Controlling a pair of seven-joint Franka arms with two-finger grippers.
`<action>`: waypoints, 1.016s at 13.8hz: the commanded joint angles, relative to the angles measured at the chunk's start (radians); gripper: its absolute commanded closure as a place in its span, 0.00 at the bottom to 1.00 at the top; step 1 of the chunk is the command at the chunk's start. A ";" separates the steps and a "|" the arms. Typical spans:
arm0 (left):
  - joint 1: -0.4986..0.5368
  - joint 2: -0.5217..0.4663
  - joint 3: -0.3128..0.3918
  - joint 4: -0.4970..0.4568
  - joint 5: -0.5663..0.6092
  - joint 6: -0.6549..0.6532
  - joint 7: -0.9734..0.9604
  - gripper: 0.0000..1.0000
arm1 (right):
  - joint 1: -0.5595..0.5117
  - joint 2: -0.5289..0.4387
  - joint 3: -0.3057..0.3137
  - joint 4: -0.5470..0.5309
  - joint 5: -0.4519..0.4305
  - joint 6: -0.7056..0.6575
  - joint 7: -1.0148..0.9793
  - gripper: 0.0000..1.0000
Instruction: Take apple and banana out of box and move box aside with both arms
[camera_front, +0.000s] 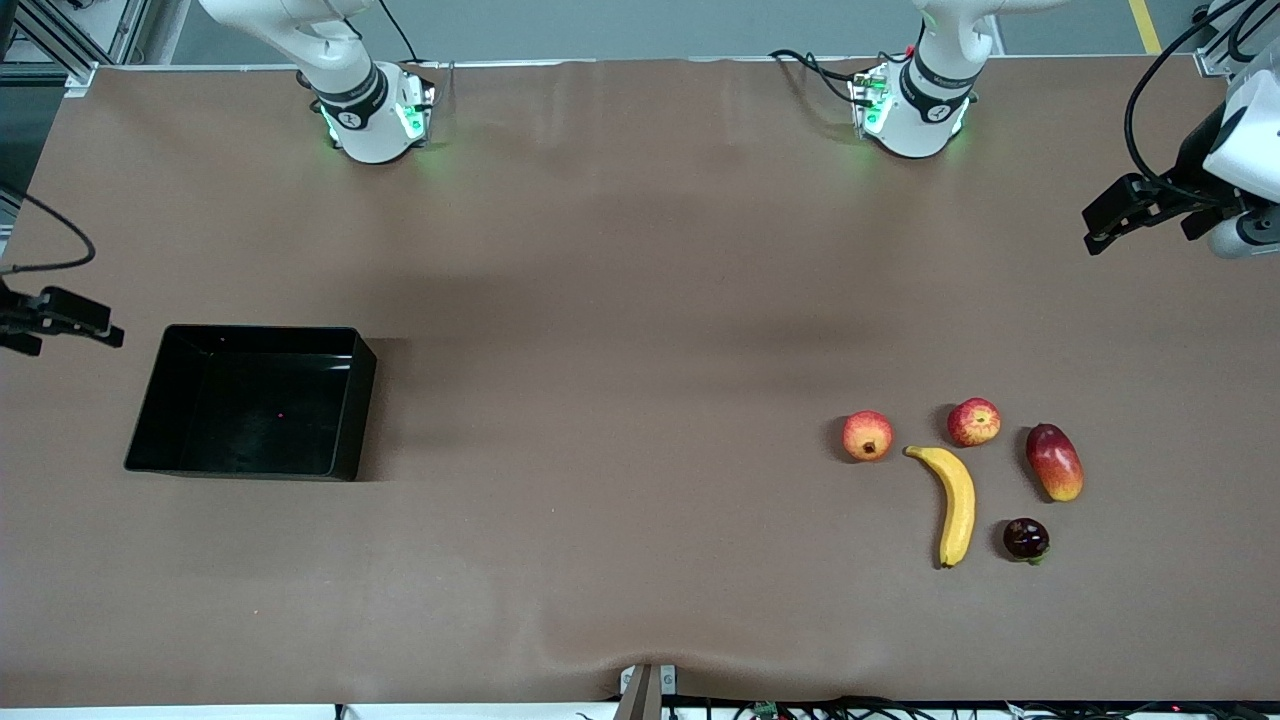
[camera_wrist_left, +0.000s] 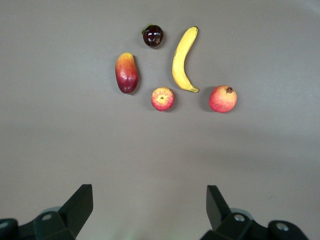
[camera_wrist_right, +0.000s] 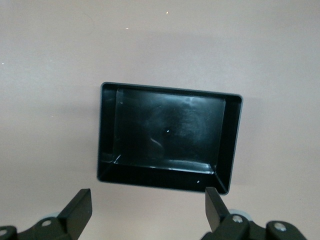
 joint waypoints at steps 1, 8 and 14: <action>0.003 -0.029 0.007 -0.020 -0.023 0.006 0.062 0.00 | -0.050 -0.087 0.111 -0.073 -0.059 0.002 0.107 0.00; 0.014 -0.026 0.009 -0.023 -0.058 0.000 0.097 0.00 | -0.139 -0.145 0.260 -0.070 -0.096 -0.076 0.187 0.00; 0.026 -0.011 0.009 -0.017 -0.056 0.000 0.099 0.00 | -0.126 -0.161 0.265 -0.061 -0.095 -0.078 0.185 0.00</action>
